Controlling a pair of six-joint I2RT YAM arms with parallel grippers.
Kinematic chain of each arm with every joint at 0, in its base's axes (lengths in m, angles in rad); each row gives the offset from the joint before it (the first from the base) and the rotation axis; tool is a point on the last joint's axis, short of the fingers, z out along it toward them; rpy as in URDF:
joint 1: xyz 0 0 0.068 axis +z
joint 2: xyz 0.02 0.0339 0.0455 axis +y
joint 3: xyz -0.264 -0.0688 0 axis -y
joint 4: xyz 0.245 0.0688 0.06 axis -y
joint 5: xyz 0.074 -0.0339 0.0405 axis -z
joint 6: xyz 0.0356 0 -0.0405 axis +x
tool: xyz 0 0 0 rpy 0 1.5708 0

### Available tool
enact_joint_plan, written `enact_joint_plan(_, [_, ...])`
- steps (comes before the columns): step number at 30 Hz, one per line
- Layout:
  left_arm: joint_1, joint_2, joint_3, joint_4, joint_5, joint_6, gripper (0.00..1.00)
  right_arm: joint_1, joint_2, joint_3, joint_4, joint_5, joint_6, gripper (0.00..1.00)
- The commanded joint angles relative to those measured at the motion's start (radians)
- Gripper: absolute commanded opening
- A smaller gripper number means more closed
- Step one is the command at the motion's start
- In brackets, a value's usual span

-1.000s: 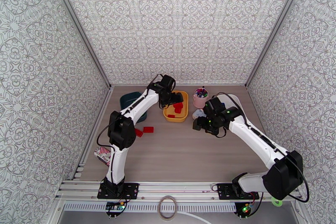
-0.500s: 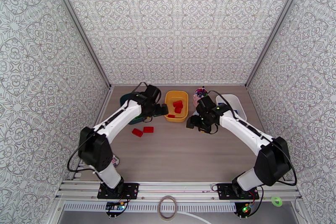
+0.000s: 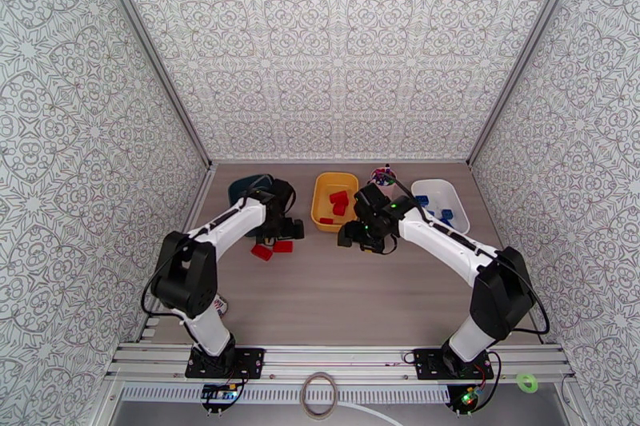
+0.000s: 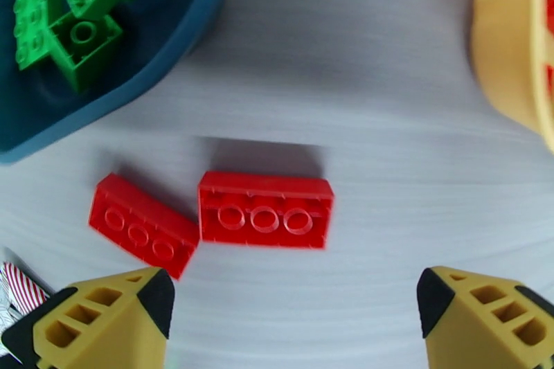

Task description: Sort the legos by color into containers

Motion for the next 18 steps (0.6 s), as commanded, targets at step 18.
enact_joint_plan(18, [0.005,0.154,0.020,0.052,0.008,0.112,0.82,0.020,-0.055,-0.042,0.008,0.044,0.074,0.71])
